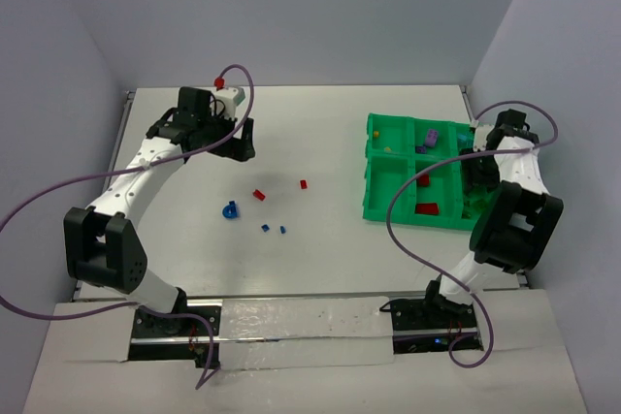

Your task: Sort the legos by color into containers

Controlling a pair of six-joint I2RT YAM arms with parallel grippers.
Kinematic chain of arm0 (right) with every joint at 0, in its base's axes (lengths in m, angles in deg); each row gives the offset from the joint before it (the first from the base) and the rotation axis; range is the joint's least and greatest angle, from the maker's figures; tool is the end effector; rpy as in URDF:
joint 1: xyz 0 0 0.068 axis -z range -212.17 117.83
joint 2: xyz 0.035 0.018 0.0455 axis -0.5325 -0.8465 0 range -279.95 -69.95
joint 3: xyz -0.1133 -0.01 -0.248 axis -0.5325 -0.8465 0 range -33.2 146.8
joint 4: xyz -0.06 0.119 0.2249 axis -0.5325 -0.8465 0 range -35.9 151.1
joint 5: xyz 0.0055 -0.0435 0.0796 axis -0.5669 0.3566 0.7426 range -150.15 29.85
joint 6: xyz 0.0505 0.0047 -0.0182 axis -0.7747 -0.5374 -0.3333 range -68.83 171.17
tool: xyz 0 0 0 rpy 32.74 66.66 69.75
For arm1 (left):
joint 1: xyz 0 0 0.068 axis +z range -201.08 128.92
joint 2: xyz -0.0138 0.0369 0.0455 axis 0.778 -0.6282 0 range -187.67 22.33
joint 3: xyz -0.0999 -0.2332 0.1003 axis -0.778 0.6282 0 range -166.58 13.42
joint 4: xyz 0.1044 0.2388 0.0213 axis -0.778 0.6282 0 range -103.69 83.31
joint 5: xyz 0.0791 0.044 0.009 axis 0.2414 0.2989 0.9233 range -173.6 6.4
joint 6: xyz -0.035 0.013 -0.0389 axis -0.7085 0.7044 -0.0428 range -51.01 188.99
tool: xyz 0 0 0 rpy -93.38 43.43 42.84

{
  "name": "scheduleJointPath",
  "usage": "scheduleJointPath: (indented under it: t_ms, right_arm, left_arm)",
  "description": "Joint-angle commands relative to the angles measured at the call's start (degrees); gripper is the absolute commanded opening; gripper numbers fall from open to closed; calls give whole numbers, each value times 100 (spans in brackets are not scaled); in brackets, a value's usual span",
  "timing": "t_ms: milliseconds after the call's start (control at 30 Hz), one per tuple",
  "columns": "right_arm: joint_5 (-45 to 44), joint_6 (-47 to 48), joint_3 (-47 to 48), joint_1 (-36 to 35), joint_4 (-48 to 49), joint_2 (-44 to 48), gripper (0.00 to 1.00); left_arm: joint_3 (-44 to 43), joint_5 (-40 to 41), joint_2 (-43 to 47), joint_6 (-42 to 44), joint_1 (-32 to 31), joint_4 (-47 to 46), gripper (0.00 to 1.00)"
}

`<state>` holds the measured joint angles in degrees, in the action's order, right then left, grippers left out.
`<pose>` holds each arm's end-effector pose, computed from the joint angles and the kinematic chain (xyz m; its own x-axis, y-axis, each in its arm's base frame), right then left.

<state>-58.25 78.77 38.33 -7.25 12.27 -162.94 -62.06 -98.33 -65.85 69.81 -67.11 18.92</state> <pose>0.2914 -0.1341 0.2403 -0.9470 -0.0705 -0.3133 -0.0313 0.9912 -0.1285 0.3245 -0.1026 0.3049 -0.6768 0.2090 -0.7059 0.4487 0.8772 -0.1706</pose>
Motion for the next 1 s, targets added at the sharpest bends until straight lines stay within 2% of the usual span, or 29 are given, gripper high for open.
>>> scheduleJointPath:
  t_ms: [0, 33, 100, 133, 200, 300, 400, 467, 567, 733, 967]
  right_arm:
    - [544, -394, 557, -367, -72, 492, 64]
    - [652, -524, 603, -566, -74, 589, 64]
    - [830, -1192, 749, -1629, 176, 859, 64]
    - [846, -1418, 765, -1744, 274, 879, 64]
    - [799, -2214, 986, -2972, 662, 772, 62]
    - [409, -2897, 1212, -4025, 1056, 320, 59]
    - [217, -3315, 1707, -4740, 1111, -237, 59]
    - [68, -3531, 2127, -5325, 926, -1032, 57]
    - [195, -3846, 2775, -5661, 622, -1829, 55]
    - [178, -4085, 3232, -5945, 516, -2761, 53]
    - [86, -4303, 3165, -6233, 744, -3067, 53]
  left_arm:
    - [165, 111, 176, -29, 72, -299, 99]
    - [237, 103, 202, -205, 106, -395, 99]
    - [323, 49, 323, -509, 313, -566, 99]
    - [352, 14, 337, -606, 397, -629, 99]
    - [424, -81, 494, -856, 681, -804, 99]
    - [495, -239, 665, -1126, 1040, -959, 99]
    - [551, -225, 803, -1187, 1274, -1009, 99]
    - [609, -81, 876, -1126, 1303, -979, 99]
    - [678, -13, 957, -1084, 1316, -914, 99]
    - [920, -3, 1126, -1068, 1340, -1019, 99]
    - [992, -17, 1123, -1045, 1348, -1028, 99]
